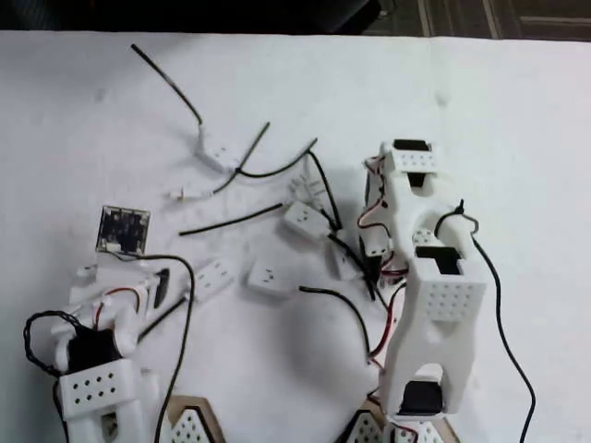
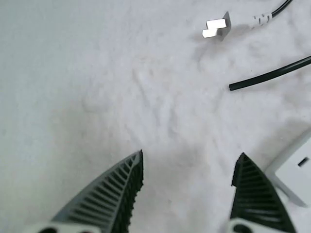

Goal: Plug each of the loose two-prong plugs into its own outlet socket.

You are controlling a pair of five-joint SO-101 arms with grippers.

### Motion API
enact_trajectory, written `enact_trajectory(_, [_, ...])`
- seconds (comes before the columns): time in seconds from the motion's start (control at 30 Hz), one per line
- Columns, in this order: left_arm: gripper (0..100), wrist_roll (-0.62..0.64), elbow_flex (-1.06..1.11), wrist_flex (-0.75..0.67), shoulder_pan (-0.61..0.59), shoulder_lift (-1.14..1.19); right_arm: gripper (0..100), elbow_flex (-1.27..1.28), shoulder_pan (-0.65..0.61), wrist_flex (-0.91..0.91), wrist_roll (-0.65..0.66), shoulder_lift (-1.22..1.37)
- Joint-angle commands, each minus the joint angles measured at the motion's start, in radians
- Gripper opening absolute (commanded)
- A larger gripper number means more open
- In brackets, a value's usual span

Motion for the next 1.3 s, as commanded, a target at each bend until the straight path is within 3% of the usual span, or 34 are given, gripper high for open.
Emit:
enact_trajectory(0.0, [29, 0.005, -0.005, -0.018, -0.005, -0.015, 1.9, -0.035, -0.007, 0.013, -0.005, -0.01])
enact_trajectory(0.23, [29, 0.005, -0.005, -0.018, -0.005, -0.015, 1.8, -0.026, 0.002, 0.013, 0.02, -0.113])
enact_trajectory(0.47, [29, 0.003, -0.005, -0.02, -0.005, -0.015, 1.9, 0.003, 0.012, 0.015, 0.221, -0.116])
enact_trajectory(0.67, [29, 0.003, -0.005, -0.02, -0.004, -0.015, 16.9, -0.002, 0.008, 0.013, 0.219, -0.025])
enact_trajectory(1.0, [29, 0.003, -0.005, -0.02, -0.004, -0.015, 17.3, -0.002, 0.007, 0.013, 0.215, -0.065])
enact_trajectory(1.27, [29, 0.003, -0.005, -0.02, -0.004, -0.015, 17.3, -0.106, 0.005, 0.012, 0.109, -0.016])
